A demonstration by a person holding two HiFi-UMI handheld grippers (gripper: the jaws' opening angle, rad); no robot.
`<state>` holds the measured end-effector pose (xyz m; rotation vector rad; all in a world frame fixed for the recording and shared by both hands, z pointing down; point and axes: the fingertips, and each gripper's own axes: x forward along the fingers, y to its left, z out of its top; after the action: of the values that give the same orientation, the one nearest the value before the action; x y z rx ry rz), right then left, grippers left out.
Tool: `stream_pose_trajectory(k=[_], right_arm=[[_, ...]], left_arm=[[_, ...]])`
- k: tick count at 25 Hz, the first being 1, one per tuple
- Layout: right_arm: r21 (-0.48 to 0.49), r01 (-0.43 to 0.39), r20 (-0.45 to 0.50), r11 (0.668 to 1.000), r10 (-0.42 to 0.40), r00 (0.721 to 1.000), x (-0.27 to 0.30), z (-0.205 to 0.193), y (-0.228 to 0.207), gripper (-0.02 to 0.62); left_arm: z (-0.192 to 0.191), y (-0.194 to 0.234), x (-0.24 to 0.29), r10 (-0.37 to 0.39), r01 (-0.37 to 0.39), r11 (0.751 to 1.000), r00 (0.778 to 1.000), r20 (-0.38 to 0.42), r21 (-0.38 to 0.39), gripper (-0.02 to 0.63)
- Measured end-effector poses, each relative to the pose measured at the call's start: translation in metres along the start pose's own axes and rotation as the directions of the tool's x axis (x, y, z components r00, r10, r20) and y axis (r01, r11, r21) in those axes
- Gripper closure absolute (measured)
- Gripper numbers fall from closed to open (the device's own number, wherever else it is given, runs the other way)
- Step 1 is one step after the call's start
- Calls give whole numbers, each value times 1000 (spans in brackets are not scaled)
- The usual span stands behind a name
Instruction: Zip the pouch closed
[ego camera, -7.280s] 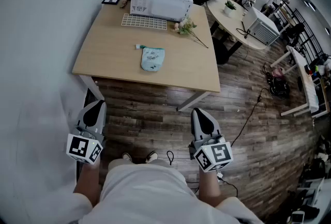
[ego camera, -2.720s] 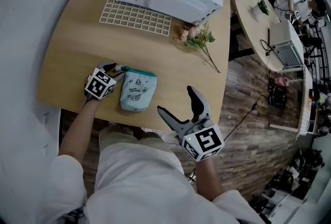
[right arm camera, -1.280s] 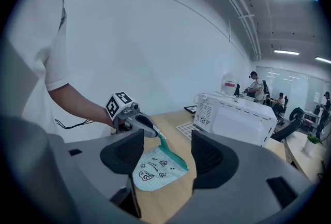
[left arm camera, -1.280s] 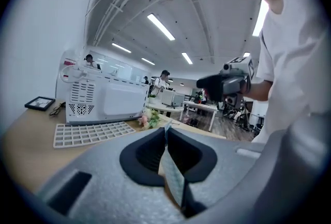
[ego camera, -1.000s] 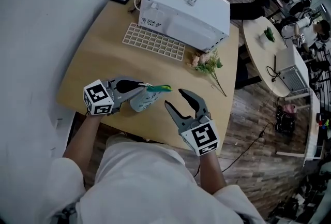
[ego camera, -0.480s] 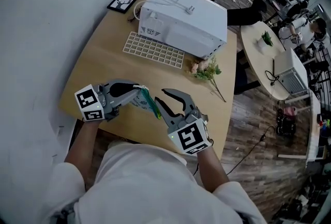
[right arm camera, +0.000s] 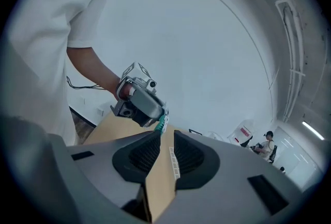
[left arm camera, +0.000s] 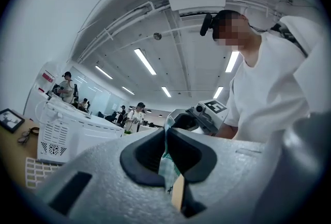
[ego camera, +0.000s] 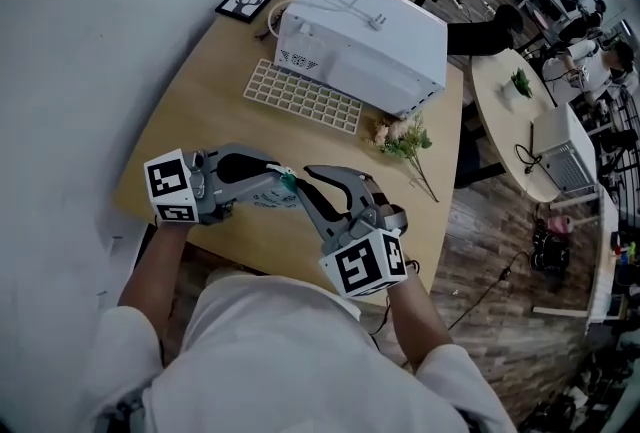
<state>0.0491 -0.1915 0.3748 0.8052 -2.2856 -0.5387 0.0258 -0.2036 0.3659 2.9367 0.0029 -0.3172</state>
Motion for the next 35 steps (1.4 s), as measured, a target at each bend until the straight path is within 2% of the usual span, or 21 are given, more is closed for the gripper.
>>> stream_pose_trajectory(k=[3, 6, 8, 12, 14, 20, 25, 30, 35], right_arm=[[-43, -16, 3, 999, 16, 1000, 0, 2, 2, 511], [-6, -29, 37, 1000, 29, 999, -1, 9, 1, 518], [5, -29, 51, 1000, 28, 998, -1, 13, 1, 525], [-51, -25, 41, 998, 27, 999, 1, 14, 6, 561], [-70, -26, 40, 997, 29, 999, 1, 15, 9, 583], [-74, -10, 76, 997, 16, 997, 1, 19, 12, 589], [-68, -30, 77, 997, 35, 996, 1, 18, 17, 591], [-77, -18, 85, 997, 25, 996, 1, 19, 16, 592], [-99, 2, 87, 995, 7, 996, -2, 22, 15, 592]], left_arm=[[1, -5, -2, -40, 40, 999, 999, -3, -16, 580], [2, -8, -3, -64, 64, 998, 998, -12, -23, 580], [1, -10, -3, -69, 68, 997, 997, -18, -24, 580], [1, -10, -3, -60, 60, 998, 998, -9, -32, 580], [2, -11, -4, -52, 51, 998, 999, -5, -35, 581], [6, -13, -8, -14, 16, 999, 999, 48, -37, 580], [4, -15, -12, 60, -57, 998, 996, 71, -34, 583], [6, -12, -14, 117, -105, 990, 985, 130, -94, 586], [10, -11, -15, 146, -122, 983, 973, 181, -138, 589]])
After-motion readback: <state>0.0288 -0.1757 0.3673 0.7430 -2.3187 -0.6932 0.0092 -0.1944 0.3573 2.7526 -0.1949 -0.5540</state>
